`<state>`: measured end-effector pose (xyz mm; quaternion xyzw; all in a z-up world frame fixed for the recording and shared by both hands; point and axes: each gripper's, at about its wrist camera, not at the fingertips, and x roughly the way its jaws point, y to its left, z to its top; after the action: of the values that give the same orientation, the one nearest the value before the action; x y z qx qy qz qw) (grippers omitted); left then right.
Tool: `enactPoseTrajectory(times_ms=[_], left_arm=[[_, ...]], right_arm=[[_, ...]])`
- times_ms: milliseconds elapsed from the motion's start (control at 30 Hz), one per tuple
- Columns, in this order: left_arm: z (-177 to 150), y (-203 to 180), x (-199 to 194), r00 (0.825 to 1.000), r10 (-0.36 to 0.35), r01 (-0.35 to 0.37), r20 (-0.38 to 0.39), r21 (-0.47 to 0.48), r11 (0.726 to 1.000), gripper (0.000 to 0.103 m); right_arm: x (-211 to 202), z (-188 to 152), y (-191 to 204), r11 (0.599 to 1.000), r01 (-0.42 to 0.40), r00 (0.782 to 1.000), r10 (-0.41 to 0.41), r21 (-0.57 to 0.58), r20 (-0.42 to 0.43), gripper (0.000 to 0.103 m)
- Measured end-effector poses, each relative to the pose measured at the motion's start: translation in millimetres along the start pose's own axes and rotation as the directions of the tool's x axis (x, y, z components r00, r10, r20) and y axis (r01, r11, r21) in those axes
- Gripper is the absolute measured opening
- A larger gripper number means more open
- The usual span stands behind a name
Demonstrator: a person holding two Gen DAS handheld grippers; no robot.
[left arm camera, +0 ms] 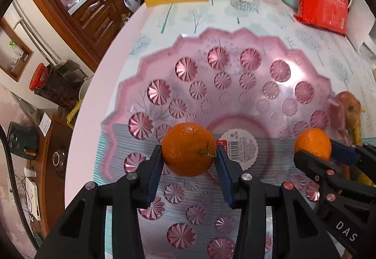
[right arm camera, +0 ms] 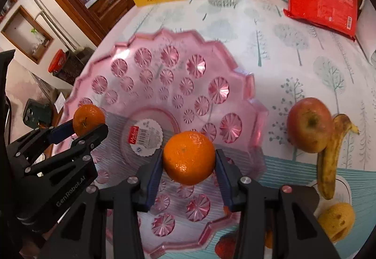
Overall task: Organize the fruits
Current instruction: 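Carry both held oranges over the pink glass bowl, then lower the oranges into the bowl and open both grippers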
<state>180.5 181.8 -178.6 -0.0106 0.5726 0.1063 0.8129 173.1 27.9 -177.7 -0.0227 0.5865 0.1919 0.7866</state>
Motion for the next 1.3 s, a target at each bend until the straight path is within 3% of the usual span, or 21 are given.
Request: enactPoseTrajectory(times_ms=[533,867,1100,1133,1200,1300], left_arm=[[-5.0,-2.0,21.0,0.999,-0.012,0.013,-0.045,0.032,0.999,0.045],[-8.2,1.8,12.3,1.0,0.004,-0.002,-0.023,0.047,0.999,0.07],[-12.9,2.9,5.1,1.0,-0.001,0.002,-0.029,0.053,0.999,0.079],[-14.5,3.3,3.4,1.0,-0.006,0.008,-0.03,0.055,0.998,0.082],[-17.3,2.6,-1.4,1.0,-0.021,0.023,-0.023,0.055,0.998,0.089],[-20.8,0.4,-10.7,1.0,-0.022,0.023,-0.008,0.065,0.998,0.089]], right_arm=[[17.3,5.4,19.2,0.995,0.037,0.999,-0.038,-0.089,-0.001,0.045],[14.9,6.4,12.0,0.997,0.037,0.999,-0.037,-0.062,0.004,0.045],[11.8,4.6,4.6,1.0,0.003,1.0,-0.004,-0.028,-0.008,0.046],[10.2,4.2,3.8,1.0,-0.001,1.0,0.001,-0.022,-0.005,0.047],[6.5,3.1,4.5,1.0,-0.017,1.0,0.017,-0.018,0.0,0.061],[-1.3,1.1,9.1,0.999,-0.007,1.0,0.008,-0.031,0.022,0.063]])
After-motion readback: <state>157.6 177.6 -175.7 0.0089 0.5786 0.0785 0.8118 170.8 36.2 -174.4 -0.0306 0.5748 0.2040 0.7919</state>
